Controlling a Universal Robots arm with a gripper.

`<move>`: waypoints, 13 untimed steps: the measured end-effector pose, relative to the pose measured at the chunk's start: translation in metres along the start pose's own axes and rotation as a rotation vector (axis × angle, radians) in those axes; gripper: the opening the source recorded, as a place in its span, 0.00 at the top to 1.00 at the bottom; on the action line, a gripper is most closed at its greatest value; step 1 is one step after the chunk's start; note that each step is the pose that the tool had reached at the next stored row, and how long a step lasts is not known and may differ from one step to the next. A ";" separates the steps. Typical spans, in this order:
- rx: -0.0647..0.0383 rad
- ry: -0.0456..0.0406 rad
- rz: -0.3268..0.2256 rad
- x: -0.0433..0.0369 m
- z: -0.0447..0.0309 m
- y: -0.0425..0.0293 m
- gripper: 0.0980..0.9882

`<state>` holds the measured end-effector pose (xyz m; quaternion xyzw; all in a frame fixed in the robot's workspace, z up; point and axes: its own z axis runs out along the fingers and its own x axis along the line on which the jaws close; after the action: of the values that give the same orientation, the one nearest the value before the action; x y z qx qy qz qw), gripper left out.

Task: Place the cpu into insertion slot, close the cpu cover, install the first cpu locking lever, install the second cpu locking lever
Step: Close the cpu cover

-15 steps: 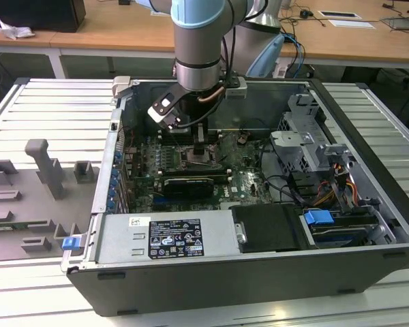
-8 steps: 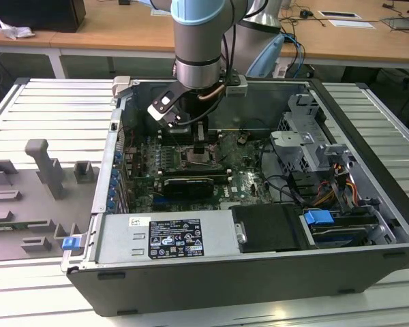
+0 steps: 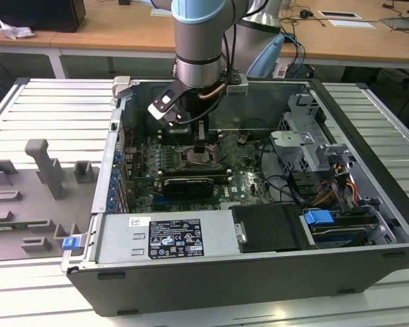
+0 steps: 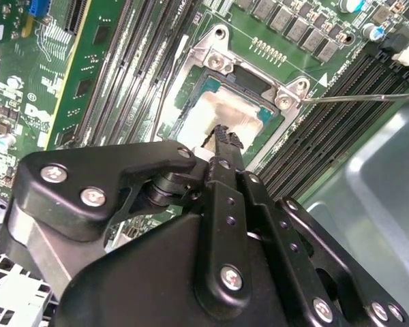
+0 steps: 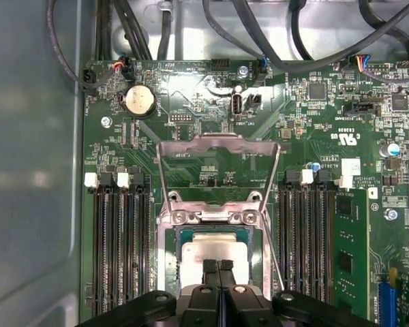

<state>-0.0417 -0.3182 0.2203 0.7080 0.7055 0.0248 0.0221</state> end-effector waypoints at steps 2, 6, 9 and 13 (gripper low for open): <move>0.000 -0.0001 0.000 0.0000 -0.0011 0.0007 0.99; 0.000 -0.0004 0.000 0.0001 -0.0103 0.0014 0.99; 0.000 -0.0005 0.000 0.0001 -0.0186 0.0019 0.99; 0.000 -0.0038 0.000 0.0002 -0.0358 0.0031 0.99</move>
<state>-0.0410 -0.3182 0.2563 0.7079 0.7055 0.0235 0.0234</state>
